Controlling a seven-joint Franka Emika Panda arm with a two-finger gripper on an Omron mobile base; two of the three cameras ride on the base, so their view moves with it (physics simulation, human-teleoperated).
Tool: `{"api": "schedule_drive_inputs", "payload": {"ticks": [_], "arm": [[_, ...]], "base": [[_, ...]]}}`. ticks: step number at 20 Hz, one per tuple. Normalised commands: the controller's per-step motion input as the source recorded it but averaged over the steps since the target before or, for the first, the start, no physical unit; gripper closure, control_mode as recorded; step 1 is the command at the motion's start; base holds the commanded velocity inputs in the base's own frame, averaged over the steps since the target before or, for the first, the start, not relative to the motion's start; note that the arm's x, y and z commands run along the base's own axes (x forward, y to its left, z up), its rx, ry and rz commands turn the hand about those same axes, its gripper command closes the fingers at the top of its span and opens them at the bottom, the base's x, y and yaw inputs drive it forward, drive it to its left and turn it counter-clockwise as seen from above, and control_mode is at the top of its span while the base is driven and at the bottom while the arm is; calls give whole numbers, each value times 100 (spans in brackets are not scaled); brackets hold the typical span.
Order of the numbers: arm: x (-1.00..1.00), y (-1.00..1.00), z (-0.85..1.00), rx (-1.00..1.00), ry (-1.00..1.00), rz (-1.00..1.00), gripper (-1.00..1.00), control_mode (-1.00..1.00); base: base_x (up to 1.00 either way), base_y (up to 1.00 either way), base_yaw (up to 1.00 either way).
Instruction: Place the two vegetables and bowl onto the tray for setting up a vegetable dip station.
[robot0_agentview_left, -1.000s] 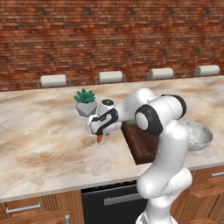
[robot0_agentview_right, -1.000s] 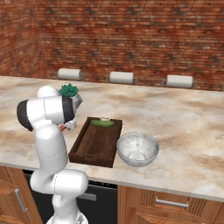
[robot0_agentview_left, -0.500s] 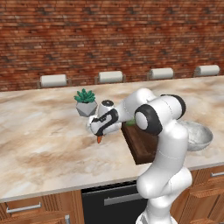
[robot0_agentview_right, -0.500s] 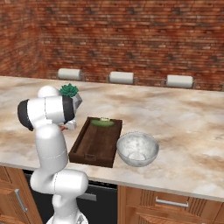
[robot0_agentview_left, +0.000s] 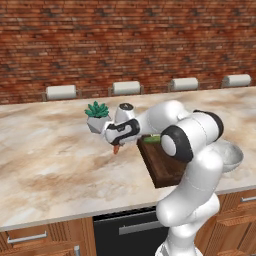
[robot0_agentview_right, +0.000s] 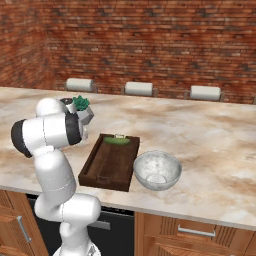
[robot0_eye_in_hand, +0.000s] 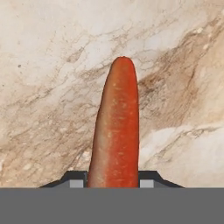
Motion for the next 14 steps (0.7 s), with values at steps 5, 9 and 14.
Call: {"api": "schedule_drive_inputs", "payload": {"ticks": [5,9,14], "arm": [[0,-38,54,0,0,-20,100,-100],[0,-58,39,3,0,-25,100,-100],[2,-54,28,3,0,-31,100,-100]], "base": [[0,0,0],[0,0,0],[0,0,0]]}}
